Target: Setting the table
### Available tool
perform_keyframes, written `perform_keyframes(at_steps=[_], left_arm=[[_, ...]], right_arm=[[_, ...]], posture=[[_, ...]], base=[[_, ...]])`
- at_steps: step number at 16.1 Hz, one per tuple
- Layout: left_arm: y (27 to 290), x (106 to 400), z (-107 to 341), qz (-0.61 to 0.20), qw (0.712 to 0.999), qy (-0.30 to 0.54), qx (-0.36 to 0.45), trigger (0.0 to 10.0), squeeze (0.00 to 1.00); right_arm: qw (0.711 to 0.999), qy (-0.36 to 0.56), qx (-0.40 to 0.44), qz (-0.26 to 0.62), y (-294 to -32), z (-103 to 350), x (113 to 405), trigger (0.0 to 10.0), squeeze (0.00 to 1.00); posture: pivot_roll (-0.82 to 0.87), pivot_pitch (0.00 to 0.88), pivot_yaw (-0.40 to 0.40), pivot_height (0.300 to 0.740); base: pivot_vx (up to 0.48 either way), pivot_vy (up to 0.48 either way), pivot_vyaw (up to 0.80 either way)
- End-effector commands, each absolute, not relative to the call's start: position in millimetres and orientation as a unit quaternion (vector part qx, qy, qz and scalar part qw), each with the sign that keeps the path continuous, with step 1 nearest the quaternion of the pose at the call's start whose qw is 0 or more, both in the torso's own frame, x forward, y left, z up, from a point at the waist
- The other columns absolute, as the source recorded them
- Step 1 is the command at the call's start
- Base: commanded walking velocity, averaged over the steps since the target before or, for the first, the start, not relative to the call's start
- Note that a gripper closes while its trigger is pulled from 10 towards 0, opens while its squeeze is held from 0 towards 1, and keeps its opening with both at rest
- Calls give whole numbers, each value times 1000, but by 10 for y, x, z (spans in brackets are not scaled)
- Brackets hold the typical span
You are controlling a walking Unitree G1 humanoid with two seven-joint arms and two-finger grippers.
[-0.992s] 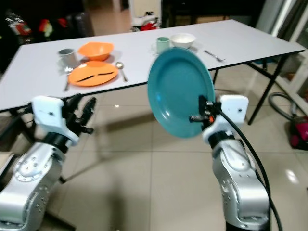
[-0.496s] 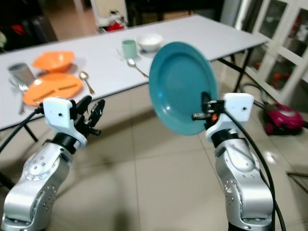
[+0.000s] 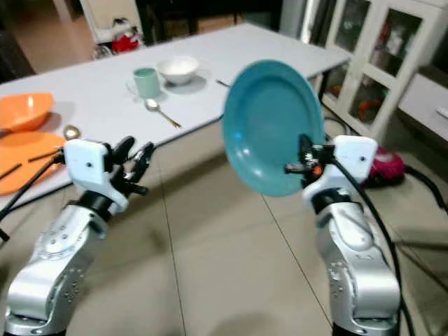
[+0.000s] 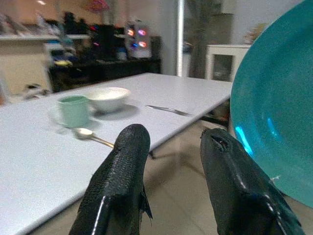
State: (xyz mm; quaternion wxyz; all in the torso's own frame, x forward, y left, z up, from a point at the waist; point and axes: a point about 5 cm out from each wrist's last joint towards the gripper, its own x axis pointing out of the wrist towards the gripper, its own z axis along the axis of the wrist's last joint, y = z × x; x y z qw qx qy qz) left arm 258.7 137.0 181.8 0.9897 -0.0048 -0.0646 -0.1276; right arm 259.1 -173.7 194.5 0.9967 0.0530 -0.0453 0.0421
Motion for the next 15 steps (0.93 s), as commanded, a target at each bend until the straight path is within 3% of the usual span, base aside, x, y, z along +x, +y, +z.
perform_keyframes(at_steps=[1, 11, 15], left_arm=[[1442, 2583, 1805, -114, 992, -61, 2, 10000, 0], [1400, 2591, 1800, -120, 991, -63, 0, 10000, 0], [1419, 2599, 1812, -122, 990, -64, 12, 10000, 0]], right_arm=[[994, -59, 61, 70, -1626, 2018, 2592, 10000, 0], [992, -58, 74, 80, -1617, 2031, 2600, 10000, 0], [991, -55, 82, 91, -1581, 2044, 2619, 10000, 0]], posture=[[-137, 0, 35, 740], [-144, 0, 25, 740], [-139, 0, 21, 740]], base=[[371, 0, 0], [397, 0, 0], [411, 0, -723]])
